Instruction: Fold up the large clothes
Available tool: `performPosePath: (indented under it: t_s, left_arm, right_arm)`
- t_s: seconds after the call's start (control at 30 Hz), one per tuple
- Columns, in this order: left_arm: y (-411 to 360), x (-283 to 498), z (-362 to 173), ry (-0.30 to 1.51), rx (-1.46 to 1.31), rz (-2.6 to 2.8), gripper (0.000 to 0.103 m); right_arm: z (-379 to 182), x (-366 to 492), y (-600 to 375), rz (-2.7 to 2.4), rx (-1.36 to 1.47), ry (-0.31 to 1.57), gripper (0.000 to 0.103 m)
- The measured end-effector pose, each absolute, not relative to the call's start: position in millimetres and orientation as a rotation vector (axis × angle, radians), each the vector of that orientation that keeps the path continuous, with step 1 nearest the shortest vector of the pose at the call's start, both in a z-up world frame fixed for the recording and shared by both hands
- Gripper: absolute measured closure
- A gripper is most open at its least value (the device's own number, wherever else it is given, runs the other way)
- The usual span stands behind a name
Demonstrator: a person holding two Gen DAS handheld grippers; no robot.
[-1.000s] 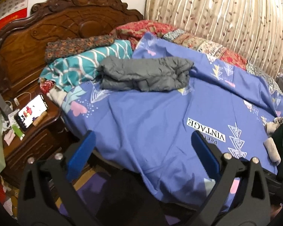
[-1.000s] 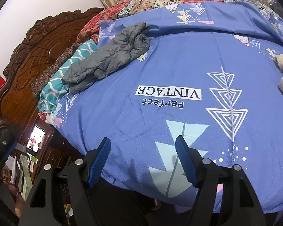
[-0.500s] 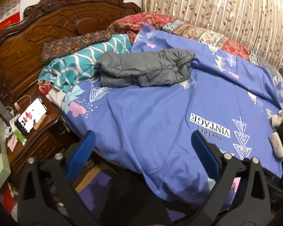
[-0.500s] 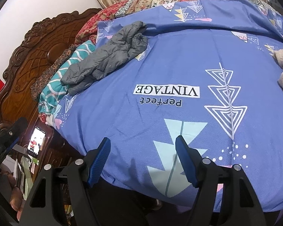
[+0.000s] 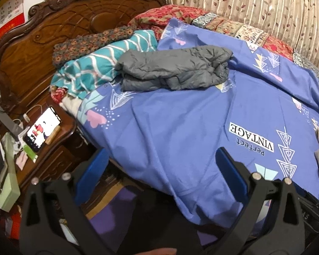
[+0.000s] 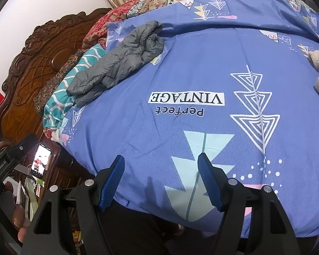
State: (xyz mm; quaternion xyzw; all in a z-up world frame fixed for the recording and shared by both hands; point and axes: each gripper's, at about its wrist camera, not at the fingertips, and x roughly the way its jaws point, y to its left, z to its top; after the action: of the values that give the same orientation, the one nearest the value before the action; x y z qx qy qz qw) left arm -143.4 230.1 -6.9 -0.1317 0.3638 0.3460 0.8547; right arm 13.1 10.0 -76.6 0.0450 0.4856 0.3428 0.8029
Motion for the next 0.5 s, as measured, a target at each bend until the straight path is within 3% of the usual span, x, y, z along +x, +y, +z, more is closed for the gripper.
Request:
performPosePath:
  t_s: [0.5]
  left_arm:
    - [236.0,-138.9,-21.8,0.874,-0.280,0.742,0.006]
  right_arm:
    - [-77.0,12.4,9.8,0.734,0.098,1.043,0.014]
